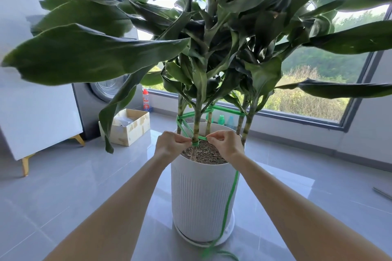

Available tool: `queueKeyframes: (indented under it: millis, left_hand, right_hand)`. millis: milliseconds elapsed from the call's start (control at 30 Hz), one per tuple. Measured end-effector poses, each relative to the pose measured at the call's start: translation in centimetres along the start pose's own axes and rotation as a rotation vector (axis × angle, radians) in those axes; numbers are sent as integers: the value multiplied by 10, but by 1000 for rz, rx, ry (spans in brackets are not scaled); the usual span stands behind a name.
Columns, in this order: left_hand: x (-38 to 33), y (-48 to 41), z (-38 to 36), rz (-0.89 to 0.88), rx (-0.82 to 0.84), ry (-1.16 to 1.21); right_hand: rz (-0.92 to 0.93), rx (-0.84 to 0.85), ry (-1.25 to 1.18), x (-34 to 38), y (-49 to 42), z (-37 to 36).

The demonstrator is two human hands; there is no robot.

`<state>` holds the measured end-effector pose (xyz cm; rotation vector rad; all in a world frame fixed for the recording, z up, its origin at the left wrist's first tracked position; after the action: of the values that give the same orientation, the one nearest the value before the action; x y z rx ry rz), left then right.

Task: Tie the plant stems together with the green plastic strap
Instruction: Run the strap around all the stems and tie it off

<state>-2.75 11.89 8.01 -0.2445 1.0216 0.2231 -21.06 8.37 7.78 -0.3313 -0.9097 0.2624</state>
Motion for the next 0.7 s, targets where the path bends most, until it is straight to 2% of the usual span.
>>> queueKeyframes:
  millis: [133, 333, 467, 700]
  left_hand:
    - [0, 3, -6, -3, 2, 22]
    - [7, -1, -9, 84, 120, 95]
    - [0, -2, -5, -18, 8, -3]
    - [-7, -4, -3, -83, -130, -127]
  right_hand:
    - [4, 27, 29, -1, 2, 3]
    - [18, 68, -14, -4, 0, 3]
    - [20, 62, -19, -4, -1, 4]
    - [5, 57, -35, -6, -2, 5]
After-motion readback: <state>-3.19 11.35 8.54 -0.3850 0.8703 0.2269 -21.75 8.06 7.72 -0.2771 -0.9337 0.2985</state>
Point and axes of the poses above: each hand's wrist, its own y-axis away from the middle knuckle, its own z-axis out of the back of the hand, x = y × z, the point moved 6 cm from there along -y, towards the middle knuckle, and after that the axes turned 8 degrees about z, right-handed, at the moved point
